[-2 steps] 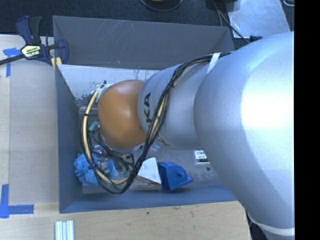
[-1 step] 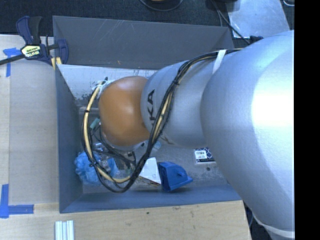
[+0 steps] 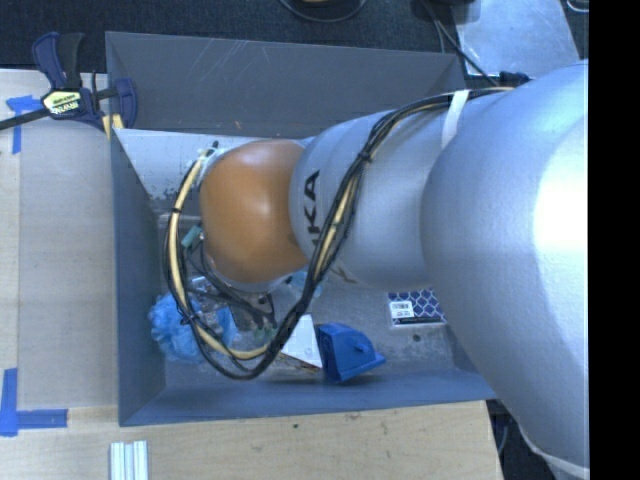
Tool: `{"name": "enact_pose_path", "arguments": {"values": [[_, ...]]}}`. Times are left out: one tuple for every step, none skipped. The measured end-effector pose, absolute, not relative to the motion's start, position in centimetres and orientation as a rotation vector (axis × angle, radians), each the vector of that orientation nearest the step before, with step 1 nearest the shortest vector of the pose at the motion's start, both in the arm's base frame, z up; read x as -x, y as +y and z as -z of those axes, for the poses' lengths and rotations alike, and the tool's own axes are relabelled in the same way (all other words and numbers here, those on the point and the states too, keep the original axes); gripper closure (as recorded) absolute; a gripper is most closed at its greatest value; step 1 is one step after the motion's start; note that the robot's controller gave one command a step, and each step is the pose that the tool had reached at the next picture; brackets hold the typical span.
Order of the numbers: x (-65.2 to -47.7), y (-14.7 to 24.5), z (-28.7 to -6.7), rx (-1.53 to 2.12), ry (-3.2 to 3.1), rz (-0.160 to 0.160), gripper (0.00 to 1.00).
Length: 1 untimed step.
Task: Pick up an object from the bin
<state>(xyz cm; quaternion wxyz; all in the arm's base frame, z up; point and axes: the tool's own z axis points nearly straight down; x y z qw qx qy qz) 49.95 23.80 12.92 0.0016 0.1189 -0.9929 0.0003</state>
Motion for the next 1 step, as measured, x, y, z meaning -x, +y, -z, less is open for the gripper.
{"name": "enact_pose_path", "arguments": {"values": [[-50.05,23.82,-14.22,-0.374,-3.120,0.001,1.00]]}}
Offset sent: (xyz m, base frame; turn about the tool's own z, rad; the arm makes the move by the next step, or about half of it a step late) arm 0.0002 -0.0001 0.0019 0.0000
